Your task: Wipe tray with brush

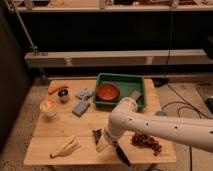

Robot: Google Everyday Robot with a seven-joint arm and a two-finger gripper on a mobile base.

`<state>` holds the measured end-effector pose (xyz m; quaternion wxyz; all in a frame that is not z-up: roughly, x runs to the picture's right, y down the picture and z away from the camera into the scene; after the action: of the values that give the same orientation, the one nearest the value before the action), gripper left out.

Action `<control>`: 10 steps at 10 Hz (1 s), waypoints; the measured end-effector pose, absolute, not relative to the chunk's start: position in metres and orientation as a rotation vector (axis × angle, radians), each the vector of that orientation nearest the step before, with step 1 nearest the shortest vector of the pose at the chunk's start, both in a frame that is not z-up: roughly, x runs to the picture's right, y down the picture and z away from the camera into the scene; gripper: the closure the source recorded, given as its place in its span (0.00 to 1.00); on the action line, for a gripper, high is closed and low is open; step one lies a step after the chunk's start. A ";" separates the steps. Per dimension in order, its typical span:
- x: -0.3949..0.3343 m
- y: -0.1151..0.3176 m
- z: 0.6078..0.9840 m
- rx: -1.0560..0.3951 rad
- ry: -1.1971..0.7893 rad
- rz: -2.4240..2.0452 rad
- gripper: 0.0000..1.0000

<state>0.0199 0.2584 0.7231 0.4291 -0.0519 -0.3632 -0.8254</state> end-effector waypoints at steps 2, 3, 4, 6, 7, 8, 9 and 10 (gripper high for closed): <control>0.021 0.263 0.722 -0.141 -0.926 -2.057 0.20; 0.016 0.263 0.720 -0.140 -0.936 -2.060 0.20; 0.014 0.264 0.719 -0.143 -0.942 -2.060 0.20; 0.006 0.269 0.719 -0.152 -0.955 -2.049 0.20; 0.003 0.271 0.719 -0.152 -0.955 -2.043 0.20; 0.002 0.272 0.721 -0.156 -0.951 -2.037 0.20; 0.002 0.274 0.723 -0.166 -0.947 -2.030 0.20; 0.001 0.276 0.725 -0.182 -0.941 -2.024 0.20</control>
<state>0.0015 0.2758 0.7249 0.4359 -0.0732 -0.3782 -0.8134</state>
